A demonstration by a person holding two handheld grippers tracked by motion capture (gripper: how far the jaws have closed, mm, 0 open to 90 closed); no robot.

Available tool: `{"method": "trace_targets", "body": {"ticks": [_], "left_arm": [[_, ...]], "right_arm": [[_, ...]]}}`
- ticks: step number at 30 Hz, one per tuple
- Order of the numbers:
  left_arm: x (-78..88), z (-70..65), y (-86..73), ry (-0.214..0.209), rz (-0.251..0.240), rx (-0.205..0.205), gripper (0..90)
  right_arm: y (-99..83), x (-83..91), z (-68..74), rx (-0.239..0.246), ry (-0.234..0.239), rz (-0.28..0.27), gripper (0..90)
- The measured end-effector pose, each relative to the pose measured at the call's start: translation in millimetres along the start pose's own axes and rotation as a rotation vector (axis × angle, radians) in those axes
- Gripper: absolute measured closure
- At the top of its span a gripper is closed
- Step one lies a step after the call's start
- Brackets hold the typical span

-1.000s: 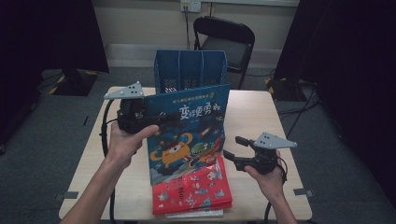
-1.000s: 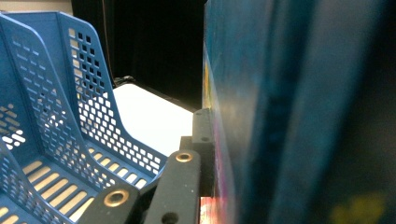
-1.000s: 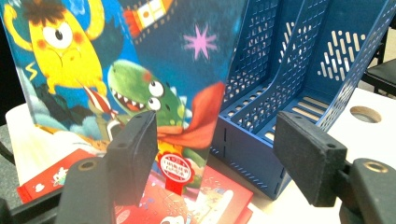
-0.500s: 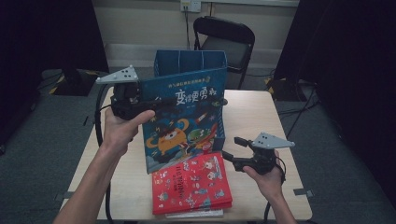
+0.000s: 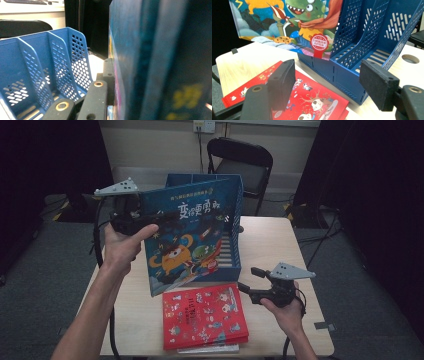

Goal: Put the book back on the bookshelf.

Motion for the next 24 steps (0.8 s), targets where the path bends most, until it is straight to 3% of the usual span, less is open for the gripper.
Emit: {"method": "trace_targets", "body": {"ticks": [13, 18, 24], "left_arm": [[8.2, 24.0, 2.7, 0.072, 0.006, 0.043, 83.6], [10.6, 30.0, 6.0, 0.120, 0.012, 0.046, 83.6], [11.8, 41.1, 6.0, 0.156, 0.001, 0.082, 83.6]], "right_arm": [[-1.0, -6.0, 2.7, 0.003, 0.014, 0.019, 28.4], [-2.1, -8.9, 3.4, 0.004, 0.019, 0.026, 28.3], [-1.8, -8.2, 3.1, 0.002, 0.022, 0.021, 28.3]]}}
Point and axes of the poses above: each handheld gripper's, and its own axes: x roughly backward along the jaws, y roughly out of its top, z roughly to its left, the point moved 5 cm from there along -x, roughly forward along the jaws, and after that the axes turned 14 degrees about z, right-handed, at the moved point
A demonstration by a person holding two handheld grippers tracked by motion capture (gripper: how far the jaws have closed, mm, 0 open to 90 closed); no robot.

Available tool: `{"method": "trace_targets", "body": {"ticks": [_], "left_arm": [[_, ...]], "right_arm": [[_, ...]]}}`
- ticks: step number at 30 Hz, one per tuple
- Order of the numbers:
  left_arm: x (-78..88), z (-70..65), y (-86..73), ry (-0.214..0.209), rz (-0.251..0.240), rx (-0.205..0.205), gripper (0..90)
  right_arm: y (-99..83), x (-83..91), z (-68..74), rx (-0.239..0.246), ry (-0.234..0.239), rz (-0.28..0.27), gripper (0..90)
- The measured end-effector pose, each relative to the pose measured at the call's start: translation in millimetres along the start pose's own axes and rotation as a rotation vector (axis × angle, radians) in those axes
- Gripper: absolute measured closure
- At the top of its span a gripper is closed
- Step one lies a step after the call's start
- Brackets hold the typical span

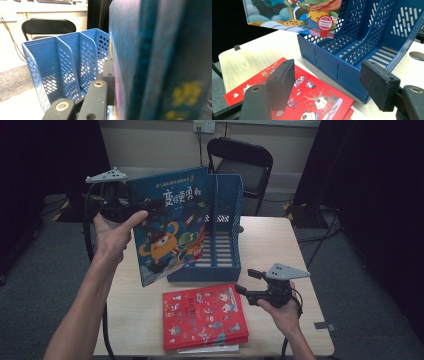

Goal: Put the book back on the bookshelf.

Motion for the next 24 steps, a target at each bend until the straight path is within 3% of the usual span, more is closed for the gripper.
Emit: {"method": "trace_targets", "body": {"ticks": [4, 10, 24], "left_arm": [[-1.5, 5.5, 0.2, 0.049, -0.003, 0.013, 83.6], [-3.7, 13.8, -1.1, 0.078, -0.005, 0.043, 83.6], [3.7, 26.2, -1.8, 0.093, -0.034, 0.090, 83.6]], "right_arm": [[-0.5, -0.2, -0.3, -0.001, -0.001, 0.004, 28.2], [-1.0, 0.3, -0.4, -0.001, 0.001, 0.003, 28.1], [-2.5, -1.6, -0.5, -0.001, 0.003, 0.010, 28.1]]}}
Point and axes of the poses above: each handheld gripper's, and its own axes: x roughly backward along the jaws, y roughly out of its top, z roughly to its left, the point moved 5 cm from there along -x, roughly forward along the jaws, and after that the axes turned 14 degrees about z, right-handed, at the moved point
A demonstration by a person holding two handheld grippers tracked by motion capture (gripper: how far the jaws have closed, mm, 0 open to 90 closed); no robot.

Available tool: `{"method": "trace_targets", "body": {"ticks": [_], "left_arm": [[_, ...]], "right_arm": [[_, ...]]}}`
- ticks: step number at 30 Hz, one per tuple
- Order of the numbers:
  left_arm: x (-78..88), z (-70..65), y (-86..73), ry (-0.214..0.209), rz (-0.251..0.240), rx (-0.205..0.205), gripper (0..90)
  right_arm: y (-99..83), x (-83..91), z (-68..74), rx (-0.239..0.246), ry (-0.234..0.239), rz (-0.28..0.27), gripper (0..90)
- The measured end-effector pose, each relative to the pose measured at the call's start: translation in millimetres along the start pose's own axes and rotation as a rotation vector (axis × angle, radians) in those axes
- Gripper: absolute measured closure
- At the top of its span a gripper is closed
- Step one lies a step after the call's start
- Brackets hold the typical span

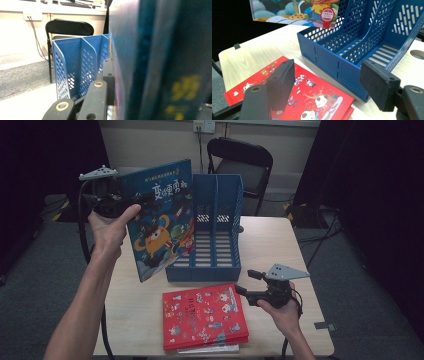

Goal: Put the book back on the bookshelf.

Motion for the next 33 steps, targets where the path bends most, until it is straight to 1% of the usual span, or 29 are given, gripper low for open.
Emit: {"method": "trace_targets", "body": {"ticks": [1, 2, 3, 5, 7, 9, 11, 12, 13, 14, 16, 17, 18, 21, 24, 25, 27, 28, 30, 33], "left_arm": [[0.3, 0.7, 0.3, 0.010, -0.006, 0.001, 83.6], [-0.1, 1.1, 0.2, 0.025, -0.001, -0.002, 83.6], [-0.1, 1.1, 0.2, 0.025, -0.001, -0.002, 83.6], [-2.1, 2.6, 0.1, 0.044, 0.000, -0.005, 83.6], [-4.0, 5.5, -0.6, 0.058, 0.006, 0.009, 83.6], [-6.5, 7.4, -1.4, 0.063, 0.005, 0.010, 83.6], [-9.7, 8.8, -1.8, 0.079, 0.001, 0.019, 83.6], [-13.1, 10.3, -1.8, 0.098, 0.003, 0.021, 83.6], [-13.1, 10.3, -1.8, 0.098, 0.003, 0.021, 83.6], [-17.0, 11.7, -1.4, 0.109, 0.009, 0.021, 83.6], [-19.0, 12.4, -1.1, 0.113, 0.011, 0.020, 83.6], [-21.3, 12.7, -0.5, 0.118, 0.005, 0.024, 83.6], [-25.4, 13.9, 0.4, 0.121, 0.010, 0.025, 83.6], [-31.8, 16.6, 2.4, 0.121, 0.005, 0.039, 83.6], [-36.1, 17.5, 3.2, 0.134, 0.005, 0.043, 83.6], [-38.2, 17.3, 3.5, 0.146, 0.001, 0.042, 83.6], [-43.5, 16.5, 3.8, 0.161, 0.006, 0.036, 83.6], [-46.2, 16.5, 4.0, 0.168, 0.007, 0.041, 83.6], [-51.5, 17.2, 4.1, 0.168, 0.021, 0.041, 83.6], [-57.9, 16.9, 4.0, 0.173, 0.026, 0.041, 83.6]], "right_arm": [[-0.2, -0.6, -0.1, -0.002, 0.002, 0.001, 28.1], [-0.4, -1.2, -0.2, -0.002, 0.002, 0.003, 28.1], [-0.6, -1.9, 0.0, -0.001, 0.002, 0.006, 28.1], [0.0, -2.8, 0.9, 0.003, 0.005, 0.005, 28.1], [0.2, -2.9, 1.4, 0.004, 0.006, 0.006, 28.0], [0.2, -3.1, 1.6, 0.006, 0.008, 0.007, 28.0], [0.0, -3.3, 1.0, 0.004, 0.009, 0.009, 28.0], [-0.1, -3.0, 0.6, 0.003, 0.006, 0.009, 28.0], [-0.1, -3.0, 0.6, 0.003, 0.006, 0.009, 28.0], [-0.2, -2.6, 0.7, 0.004, 0.005, 0.006, 28.0], [-0.3, -2.3, 0.8, 0.004, 0.006, 0.005, 28.0], [-0.5, -1.9, 0.6, 0.004, 0.003, 0.007, 28.0], [-0.5, -1.5, 0.2, 0.001, 0.006, 0.007, 28.0], [-0.3, -0.9, 0.1, 0.003, 0.006, 0.005, 27.9], [-0.6, -0.1, 0.1, 0.003, 0.008, 0.005, 27.9], [-0.6, -0.1, 0.1, 0.003, 0.008, 0.005, 27.9], [-1.0, 0.0, -0.2, 0.005, 0.008, 0.004, 27.8], [-1.5, -0.1, -0.5, 0.006, 0.007, 0.006, 27.9], [-2.0, 0.1, -0.4, 0.005, 0.007, 0.009, 27.8], [-2.2, 1.1, 0.0, 0.003, 0.010, 0.008, 27.9]]}}
Point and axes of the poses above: each handheld gripper's, and its own axes: x roughly backward along the jaws, y roughly out of its top, z roughly to its left, the point moved 5 cm from there along -x, roughly forward along the jaws, and after that the axes turned 14 degrees about z, right-handed, at the moved point
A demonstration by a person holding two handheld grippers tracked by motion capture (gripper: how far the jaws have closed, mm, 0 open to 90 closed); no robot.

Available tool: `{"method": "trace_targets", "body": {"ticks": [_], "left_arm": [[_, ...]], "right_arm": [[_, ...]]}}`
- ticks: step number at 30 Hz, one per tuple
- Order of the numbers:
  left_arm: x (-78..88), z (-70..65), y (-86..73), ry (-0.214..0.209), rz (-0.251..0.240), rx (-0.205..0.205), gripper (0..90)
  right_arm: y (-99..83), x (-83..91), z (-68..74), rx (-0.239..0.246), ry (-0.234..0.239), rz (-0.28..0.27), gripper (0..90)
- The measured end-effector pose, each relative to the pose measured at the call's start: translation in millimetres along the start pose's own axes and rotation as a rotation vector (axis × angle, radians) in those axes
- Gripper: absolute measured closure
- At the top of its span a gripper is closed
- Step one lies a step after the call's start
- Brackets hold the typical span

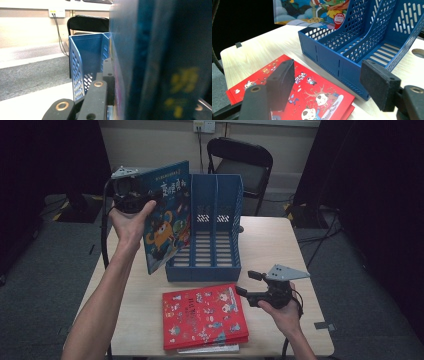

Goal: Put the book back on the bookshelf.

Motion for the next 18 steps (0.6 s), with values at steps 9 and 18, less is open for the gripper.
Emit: {"method": "trace_targets", "body": {"ticks": [9, 18], "left_arm": [[-16.8, 0.2, 4.8, 0.049, -0.048, 0.038, 83.6], [-31.9, -6.0, 6.1, 0.090, -0.072, 0.033, 83.6]], "right_arm": [[-2.1, -2.6, 0.2, 0.000, 0.006, 0.010, 27.8], [-4.0, -4.0, -0.3, -0.002, 0.009, 0.014, 27.8]]}}
Point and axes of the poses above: each handheld gripper's, and its own axes: x roughly backward along the jaws, y roughly out of its top, z roughly to its left, the point moved 5 cm from there along -x, roughly forward along the jaws, and after that the axes turned 14 degrees about z, right-handed, at the moved point
